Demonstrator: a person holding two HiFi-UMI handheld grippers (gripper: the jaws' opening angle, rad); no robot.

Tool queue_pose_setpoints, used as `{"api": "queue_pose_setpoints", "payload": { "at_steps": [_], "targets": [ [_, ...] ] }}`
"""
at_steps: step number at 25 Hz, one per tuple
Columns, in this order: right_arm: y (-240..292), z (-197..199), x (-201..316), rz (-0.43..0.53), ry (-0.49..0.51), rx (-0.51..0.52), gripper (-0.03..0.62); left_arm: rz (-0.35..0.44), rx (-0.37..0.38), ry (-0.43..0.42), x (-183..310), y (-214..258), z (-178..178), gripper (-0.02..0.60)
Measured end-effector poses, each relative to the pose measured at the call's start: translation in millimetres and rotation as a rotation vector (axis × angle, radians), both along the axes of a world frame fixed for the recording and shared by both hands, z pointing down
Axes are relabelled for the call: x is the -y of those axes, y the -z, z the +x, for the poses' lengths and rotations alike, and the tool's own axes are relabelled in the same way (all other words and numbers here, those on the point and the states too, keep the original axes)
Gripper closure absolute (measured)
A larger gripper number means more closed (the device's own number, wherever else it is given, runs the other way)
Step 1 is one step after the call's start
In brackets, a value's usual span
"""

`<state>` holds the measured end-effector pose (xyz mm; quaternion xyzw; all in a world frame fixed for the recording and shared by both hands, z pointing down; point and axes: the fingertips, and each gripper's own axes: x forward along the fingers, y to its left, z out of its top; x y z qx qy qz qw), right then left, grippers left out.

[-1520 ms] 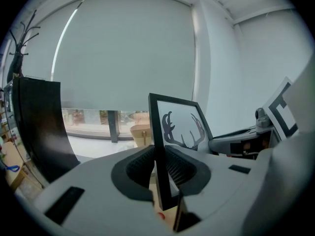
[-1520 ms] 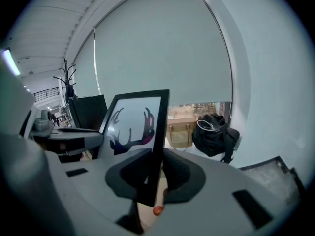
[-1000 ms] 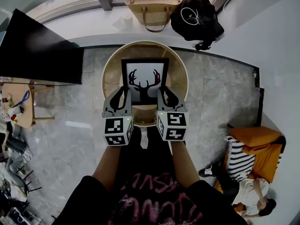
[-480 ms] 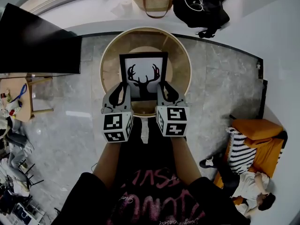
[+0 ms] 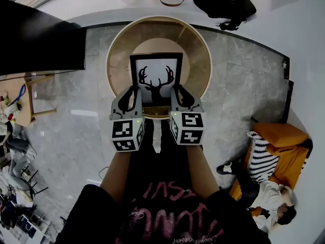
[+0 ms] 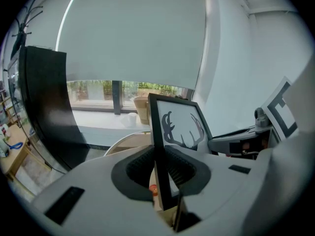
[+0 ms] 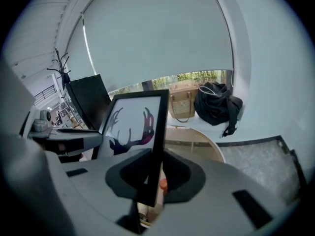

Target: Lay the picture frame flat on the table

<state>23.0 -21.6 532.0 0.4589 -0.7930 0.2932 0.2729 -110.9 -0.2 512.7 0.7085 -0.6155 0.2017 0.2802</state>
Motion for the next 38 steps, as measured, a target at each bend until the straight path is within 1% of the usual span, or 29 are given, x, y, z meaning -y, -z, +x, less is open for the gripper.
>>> {"api": "queue_pose_setpoints", "payload": {
  "at_steps": [18, 32, 38],
  "targets": [
    [-77, 2, -25, -0.135, 0.002, -0.021, 0.513, -0.133, -0.016, 0.010, -23, -77, 1, 0.511],
    [-140, 9, -57, -0.245, 0.013, -0.043, 0.513, -0.235, -0.038, 0.029, -57, -140, 8, 0.511],
    [-170, 6, -73, -0.299, 0.022, -0.054, 0.513, -0.287, -0.048, 0.043, -73, -171, 5, 0.511]
  ]
}}
